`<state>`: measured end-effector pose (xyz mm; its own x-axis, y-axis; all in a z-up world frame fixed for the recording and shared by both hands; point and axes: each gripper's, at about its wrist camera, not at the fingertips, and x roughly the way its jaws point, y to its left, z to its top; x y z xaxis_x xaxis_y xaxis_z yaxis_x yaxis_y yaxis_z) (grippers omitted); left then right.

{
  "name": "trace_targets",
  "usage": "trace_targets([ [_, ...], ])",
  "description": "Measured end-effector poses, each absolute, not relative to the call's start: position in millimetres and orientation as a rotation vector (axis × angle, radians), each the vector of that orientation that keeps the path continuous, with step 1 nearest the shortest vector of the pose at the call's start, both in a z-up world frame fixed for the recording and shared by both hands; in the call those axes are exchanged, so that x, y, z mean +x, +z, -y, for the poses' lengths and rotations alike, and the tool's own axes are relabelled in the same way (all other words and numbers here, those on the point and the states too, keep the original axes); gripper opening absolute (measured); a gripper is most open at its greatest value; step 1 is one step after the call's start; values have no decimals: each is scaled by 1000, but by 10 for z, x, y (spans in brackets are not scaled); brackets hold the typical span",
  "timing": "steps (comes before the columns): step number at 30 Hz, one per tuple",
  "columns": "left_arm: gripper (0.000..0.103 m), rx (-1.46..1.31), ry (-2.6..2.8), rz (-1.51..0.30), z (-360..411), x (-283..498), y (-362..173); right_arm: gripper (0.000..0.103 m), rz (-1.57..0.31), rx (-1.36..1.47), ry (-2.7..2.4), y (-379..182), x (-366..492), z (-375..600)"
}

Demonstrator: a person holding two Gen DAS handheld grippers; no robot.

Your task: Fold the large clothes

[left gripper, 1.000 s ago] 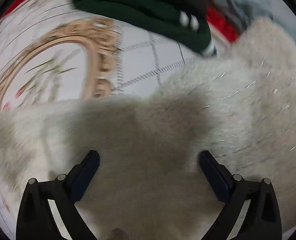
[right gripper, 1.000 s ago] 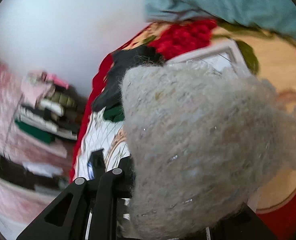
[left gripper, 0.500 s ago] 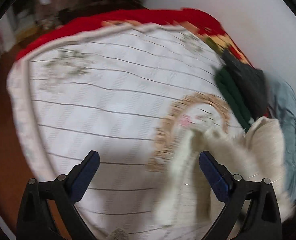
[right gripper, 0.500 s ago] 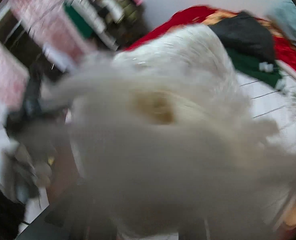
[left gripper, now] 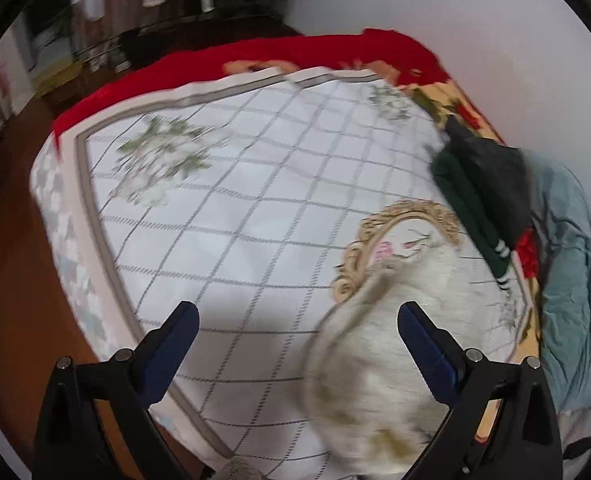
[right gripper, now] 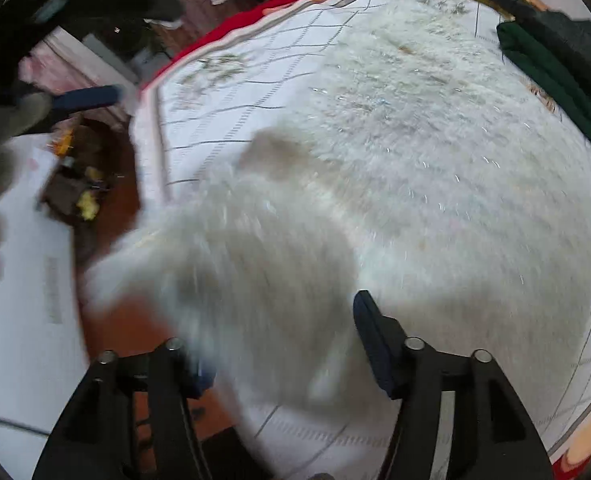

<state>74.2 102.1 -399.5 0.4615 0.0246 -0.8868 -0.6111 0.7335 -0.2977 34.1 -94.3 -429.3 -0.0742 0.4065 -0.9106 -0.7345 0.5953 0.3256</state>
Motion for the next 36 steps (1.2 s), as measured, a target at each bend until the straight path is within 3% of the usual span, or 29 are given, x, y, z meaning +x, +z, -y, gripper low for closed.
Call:
trace_targets([
  [5,101,-582,341,-1053,-729,993,-4064,65,-1414,-210,900,-3896,609,1455],
  [9,101,-488,333,-1146,-403,1088,-4529,65,-1459,-73,698,-3871,1059,1953],
  [11,101,-408,366,-1222,-259,1071,-4844,53,-1470,-33,615,-3956,1235,2076],
  [13,102,-370,359,-1314,-159,1005,-5207,31,-1511,5,571,-4119,1406,2143],
  [16,103,-409,370,-1351,-178,835,-5538,15,-1624,-9,506,-4554,1562,2110],
  [21,103,-396,401,-1362,-253,853,-5431,15,-1651,-77,437,-4947,1670,1929],
  [25,103,-349,427,-1282,-195,962,-4887,15,-1714,22,449,-4688,1762,2075],
  [29,103,-313,411,-1181,-101,1288,-4469,15,-1628,75,492,-4247,1883,2239],
  [32,103,-296,429,-1180,-107,1694,-4687,15,-1593,88,509,-4174,2027,2234],
  [36,103,-300,451,-1281,-263,1993,-5341,15,-1610,30,496,-4477,2203,1931],
])
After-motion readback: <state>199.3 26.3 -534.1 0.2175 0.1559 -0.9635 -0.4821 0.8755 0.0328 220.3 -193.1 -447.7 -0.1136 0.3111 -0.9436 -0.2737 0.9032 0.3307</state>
